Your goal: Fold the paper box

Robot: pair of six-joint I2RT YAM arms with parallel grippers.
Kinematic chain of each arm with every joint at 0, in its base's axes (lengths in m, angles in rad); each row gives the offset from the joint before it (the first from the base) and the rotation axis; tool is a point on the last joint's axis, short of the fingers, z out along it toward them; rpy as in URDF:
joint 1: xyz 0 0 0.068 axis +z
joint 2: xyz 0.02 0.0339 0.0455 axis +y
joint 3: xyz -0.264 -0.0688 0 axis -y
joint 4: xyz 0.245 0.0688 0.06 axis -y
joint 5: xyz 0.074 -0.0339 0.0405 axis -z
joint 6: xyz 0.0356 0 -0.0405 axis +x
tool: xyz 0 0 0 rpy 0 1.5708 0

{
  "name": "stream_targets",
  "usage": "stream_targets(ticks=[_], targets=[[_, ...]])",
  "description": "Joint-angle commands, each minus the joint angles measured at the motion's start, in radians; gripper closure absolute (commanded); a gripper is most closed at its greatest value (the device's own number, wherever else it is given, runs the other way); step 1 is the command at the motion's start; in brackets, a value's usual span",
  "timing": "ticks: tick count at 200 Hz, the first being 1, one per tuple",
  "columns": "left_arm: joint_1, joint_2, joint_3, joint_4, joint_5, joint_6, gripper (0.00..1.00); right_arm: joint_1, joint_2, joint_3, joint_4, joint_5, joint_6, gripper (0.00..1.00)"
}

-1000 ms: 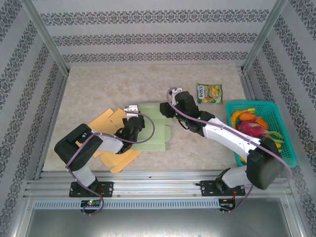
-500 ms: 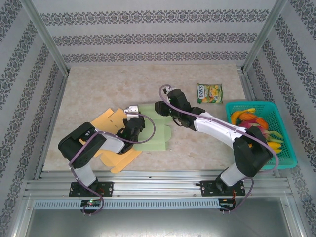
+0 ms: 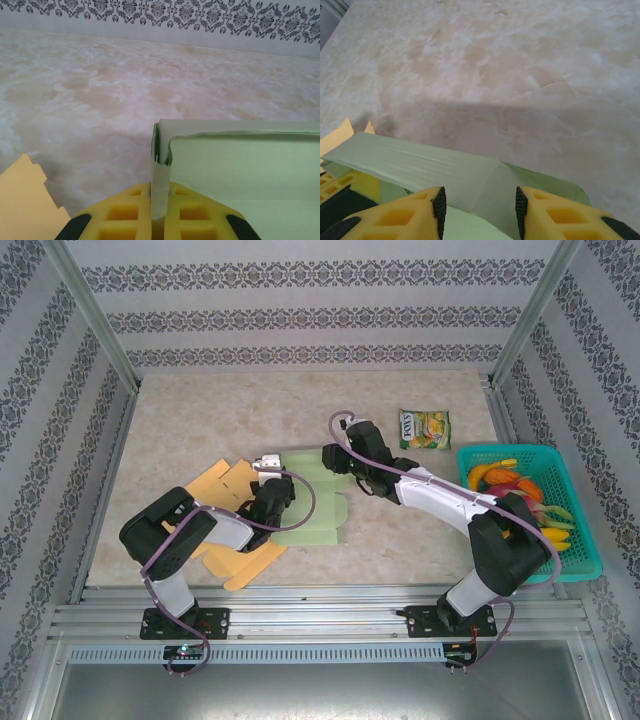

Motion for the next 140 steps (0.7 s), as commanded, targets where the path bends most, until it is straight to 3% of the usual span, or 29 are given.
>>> stream_targets(ticks=[1, 50, 101, 140], targets=[[-0.019, 0.009, 0.031, 0.044, -0.024, -0.029, 1.0, -0.004, 0.015, -0.011, 0.048, -0.055, 0.047, 0.57], [-0.035, 0.009, 0.042, 0.039, -0.032, -0.026, 1.0, 0.003, 0.024, -0.011, 0.119, -0.191, 0.149, 0.57], [-0.047, 0.016, 0.037, 0.048, -0.031, -0.027, 1.0, 0.008, -0.002, -0.079, 0.282, -0.247, 0.272, 0.57], [-0.047, 0.008, 0.044, -0.003, -0.056, -0.067, 1.0, 0.006, -0.045, -0.126, 0.248, -0.177, 0.228, 0.57]])
